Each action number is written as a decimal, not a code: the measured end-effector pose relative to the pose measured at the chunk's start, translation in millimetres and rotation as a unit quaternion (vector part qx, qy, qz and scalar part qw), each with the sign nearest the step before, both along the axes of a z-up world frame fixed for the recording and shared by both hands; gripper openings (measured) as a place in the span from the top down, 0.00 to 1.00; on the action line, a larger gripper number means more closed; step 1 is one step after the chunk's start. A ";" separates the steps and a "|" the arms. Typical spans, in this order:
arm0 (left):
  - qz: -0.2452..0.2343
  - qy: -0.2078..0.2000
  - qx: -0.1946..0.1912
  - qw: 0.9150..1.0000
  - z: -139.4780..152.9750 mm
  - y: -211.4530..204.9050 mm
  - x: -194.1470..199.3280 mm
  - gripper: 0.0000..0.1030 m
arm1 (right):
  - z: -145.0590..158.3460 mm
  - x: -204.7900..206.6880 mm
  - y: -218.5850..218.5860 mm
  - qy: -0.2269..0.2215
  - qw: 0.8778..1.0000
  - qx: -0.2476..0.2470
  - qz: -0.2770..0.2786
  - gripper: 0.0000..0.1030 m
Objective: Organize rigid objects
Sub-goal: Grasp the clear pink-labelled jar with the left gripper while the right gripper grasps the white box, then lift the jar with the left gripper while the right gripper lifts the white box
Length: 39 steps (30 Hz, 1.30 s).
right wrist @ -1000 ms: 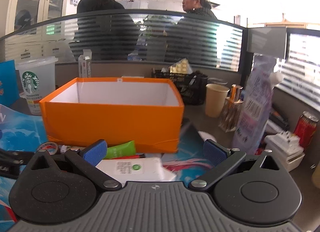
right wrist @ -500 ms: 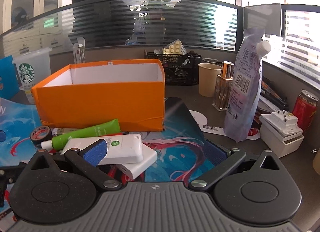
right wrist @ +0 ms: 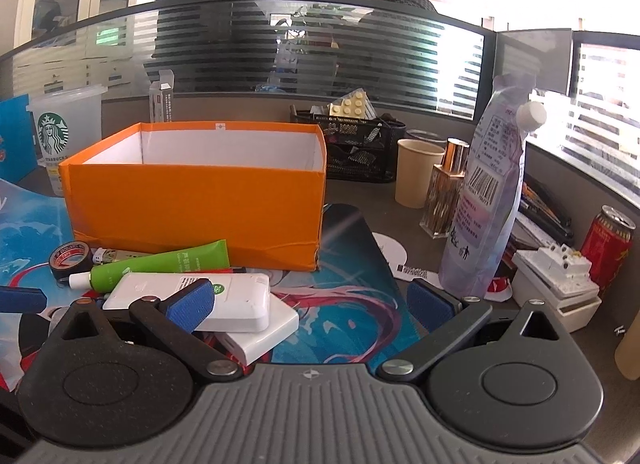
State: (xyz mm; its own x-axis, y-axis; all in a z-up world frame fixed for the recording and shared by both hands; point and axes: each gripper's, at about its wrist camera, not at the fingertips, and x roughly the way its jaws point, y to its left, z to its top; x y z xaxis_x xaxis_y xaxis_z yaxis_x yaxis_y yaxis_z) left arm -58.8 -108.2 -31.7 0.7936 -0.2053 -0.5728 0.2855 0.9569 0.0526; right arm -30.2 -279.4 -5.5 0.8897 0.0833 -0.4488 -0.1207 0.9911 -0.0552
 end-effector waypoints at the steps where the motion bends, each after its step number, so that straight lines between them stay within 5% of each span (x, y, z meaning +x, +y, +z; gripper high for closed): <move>1: 0.009 -0.004 -0.001 1.000 -0.4 -1.7 0.8 0.00 | 0.2 1.1 -0.6 -0.001 1.000 0.000 0.000 0.00; 12: 0.047 -0.015 -0.014 0.999 -8.2 -9.8 11.3 0.00 | -10.6 27.5 -7.5 -0.001 0.996 -0.023 0.086 0.00; 17: 0.058 0.012 -0.009 0.998 -14.8 4.5 15.4 0.00 | -22.7 44.6 -7.7 0.040 0.987 -0.006 0.156 0.00; 19: 0.059 0.037 0.015 0.997 -22.9 7.8 21.0 0.00 | -26.4 44.5 -4.2 0.039 0.985 -0.007 0.170 0.00; 22: 0.050 0.037 -0.007 0.998 -29.0 24.6 19.8 0.00 | -27.7 42.7 -0.3 0.022 0.979 -0.010 0.201 0.00; 28: 0.033 0.047 -0.010 0.998 -29.2 41.8 19.3 0.00 | -28.8 44.7 20.0 0.016 0.960 -0.059 0.274 0.00; 35: 0.020 0.048 -0.008 0.999 -29.6 44.0 18.1 0.00 | -39.6 53.8 46.1 0.007 0.913 -0.171 0.371 0.00; 39: 0.046 0.045 -0.009 0.998 -31.1 53.9 20.1 0.00 | -39.0 67.6 45.8 0.048 0.915 -0.129 0.380 0.00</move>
State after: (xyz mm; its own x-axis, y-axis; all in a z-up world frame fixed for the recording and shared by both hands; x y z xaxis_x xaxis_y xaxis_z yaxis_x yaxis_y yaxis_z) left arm -38.6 -54.3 -62.8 0.7553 -0.1444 -0.6393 0.1984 0.9800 0.0130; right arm 37.5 -233.6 -44.6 0.5743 0.5425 -0.6130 -0.7862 0.5741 -0.2285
